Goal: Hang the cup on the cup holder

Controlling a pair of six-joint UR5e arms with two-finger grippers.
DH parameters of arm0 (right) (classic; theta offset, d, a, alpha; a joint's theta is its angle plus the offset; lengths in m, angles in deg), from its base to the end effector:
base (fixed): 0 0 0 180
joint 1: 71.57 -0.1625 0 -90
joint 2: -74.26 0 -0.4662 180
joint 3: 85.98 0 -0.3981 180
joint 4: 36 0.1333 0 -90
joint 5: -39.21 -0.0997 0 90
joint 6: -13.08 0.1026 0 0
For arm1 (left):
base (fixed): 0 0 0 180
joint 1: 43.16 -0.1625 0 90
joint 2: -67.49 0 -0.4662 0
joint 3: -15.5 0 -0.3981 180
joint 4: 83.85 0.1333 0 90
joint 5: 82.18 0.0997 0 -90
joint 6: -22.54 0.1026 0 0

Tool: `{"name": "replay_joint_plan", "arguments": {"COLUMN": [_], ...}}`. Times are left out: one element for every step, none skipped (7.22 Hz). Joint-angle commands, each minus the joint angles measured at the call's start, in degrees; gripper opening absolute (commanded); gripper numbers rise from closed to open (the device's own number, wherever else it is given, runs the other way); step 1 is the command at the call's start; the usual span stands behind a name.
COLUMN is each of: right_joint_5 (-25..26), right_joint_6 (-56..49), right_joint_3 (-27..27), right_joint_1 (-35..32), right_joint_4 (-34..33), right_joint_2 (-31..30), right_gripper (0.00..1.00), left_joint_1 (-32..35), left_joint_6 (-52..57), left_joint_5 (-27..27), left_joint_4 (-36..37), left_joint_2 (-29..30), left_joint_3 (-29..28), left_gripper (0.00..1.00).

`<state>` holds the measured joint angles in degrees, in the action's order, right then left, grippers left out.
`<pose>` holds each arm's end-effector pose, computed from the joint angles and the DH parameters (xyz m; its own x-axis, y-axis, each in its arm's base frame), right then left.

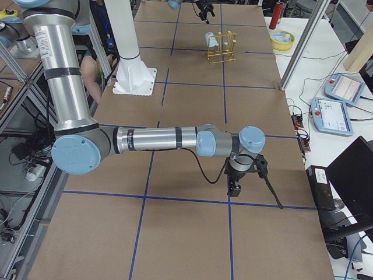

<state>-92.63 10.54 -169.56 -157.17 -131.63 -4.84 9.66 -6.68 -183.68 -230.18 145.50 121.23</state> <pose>0.0199 -0.5864 0.6676 0.7397 -0.0879 0.6672 0.1096 0.9939 0.0095 0.1743 -0.4166 0.5563 0.7375 0.4429 -0.5099 0.0670 0.7032 0.7078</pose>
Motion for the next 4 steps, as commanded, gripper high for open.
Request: {"name": "replay_joint_plan", "arguments": {"right_joint_5": [0.0, 0.0, 0.0, 0.0], "right_joint_6": [0.0, 0.0, 0.1, 0.0], "right_joint_3": [0.0, 0.0, 0.0, 0.0], "right_joint_1": [0.1, 0.1, 0.0, 0.0], "right_joint_4": [0.0, 0.0, 0.0, 0.0], "right_joint_2": [0.0, 0.0, 0.0, 0.0], "right_gripper": [1.00, 1.00, 1.00, 1.00], "left_joint_1": [7.8, 9.8, 12.6, 15.5], "left_joint_6": [0.2, 3.6, 9.6, 13.1], "left_joint_5": [-11.4, -12.0, -12.1, -13.4], "left_joint_4": [15.4, 22.1, 28.5, 33.2], "left_joint_2": [3.5, 5.6, 7.1, 8.2], "left_joint_3": [-0.2, -0.2, -0.2, -0.2], "left_gripper": [1.00, 1.00, 1.00, 1.00]}}
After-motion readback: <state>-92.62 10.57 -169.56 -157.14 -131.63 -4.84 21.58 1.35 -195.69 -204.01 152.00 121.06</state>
